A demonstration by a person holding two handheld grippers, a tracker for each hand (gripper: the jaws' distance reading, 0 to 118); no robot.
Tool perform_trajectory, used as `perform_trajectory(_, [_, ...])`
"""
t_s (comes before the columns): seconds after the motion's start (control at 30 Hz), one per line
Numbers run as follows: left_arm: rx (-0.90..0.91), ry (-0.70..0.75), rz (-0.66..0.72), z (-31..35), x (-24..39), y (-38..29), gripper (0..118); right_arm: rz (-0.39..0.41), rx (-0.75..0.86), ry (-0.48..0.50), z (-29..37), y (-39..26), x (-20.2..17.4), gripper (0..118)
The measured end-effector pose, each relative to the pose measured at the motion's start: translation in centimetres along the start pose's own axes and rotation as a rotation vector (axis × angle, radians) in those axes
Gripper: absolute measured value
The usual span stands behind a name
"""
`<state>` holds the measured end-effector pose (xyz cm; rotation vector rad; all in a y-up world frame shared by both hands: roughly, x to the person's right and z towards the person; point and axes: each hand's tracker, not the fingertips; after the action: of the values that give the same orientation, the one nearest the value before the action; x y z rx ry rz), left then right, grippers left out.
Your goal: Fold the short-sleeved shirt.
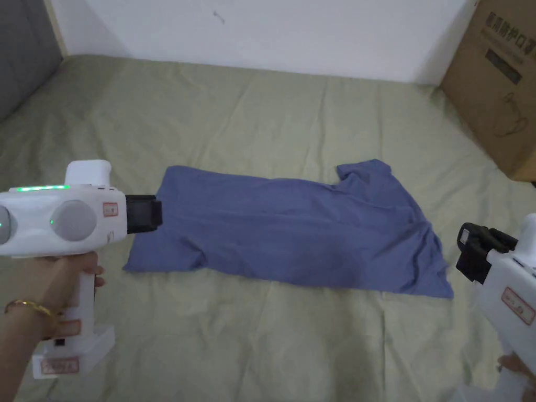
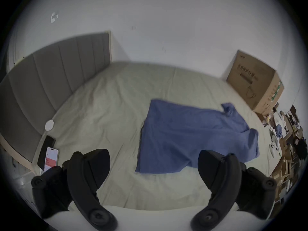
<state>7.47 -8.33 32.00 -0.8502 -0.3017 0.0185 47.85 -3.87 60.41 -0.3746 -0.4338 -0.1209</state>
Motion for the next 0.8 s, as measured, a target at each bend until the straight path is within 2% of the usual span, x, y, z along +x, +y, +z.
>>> perform_trajectory(0.23, [-0.353,0.121,-0.076,-9.7,-0.3,0.4,107,0.011,-0.095,-0.018,-2.8,-1.6,0.4,0])
perform_trajectory(0.4, [-0.419,0.150,-0.053,-13.7,0.0,-1.4,91,0.024,-0.155,-0.040,-4.1,-2.8,0.9,0])
perform_trajectory(0.43, [-0.432,0.157,-0.051,-14.2,0.2,-1.8,70,0.027,-0.163,-0.045,-4.3,-2.9,1.0,0])
perform_trajectory(0.47, [-0.437,0.146,-0.044,-14.5,0.3,-2.1,41,0.029,-0.169,-0.049,-4.3,-2.9,0.9,0])
perform_trajectory(0.53, [-0.401,0.150,-0.068,-13.9,1.1,-2.3,31,0.030,-0.181,-0.054,-4.7,-2.9,1.0,0])
perform_trajectory(0.57, [-0.387,0.130,-0.095,-13.6,1.4,-2.3,11,0.029,-0.184,-0.055,-4.9,-2.9,1.1,0])
perform_trajectory(0.6, [-0.366,0.135,-0.129,-13.2,1.5,-2.2,3,0.026,-0.191,-0.055,-5.0,-2.8,1.1,0])
perform_trajectory(0.73, [-0.319,0.102,-0.148,-11.2,1.2,-2.0,3,0.018,-0.239,-0.062,-7.4,-1.4,1.8,0])
perform_trajectory(0.8, [-0.271,0.080,-0.106,-10.1,0.7,-1.7,3,0.025,-0.331,-0.081,-9.9,-0.5,2.4,0])
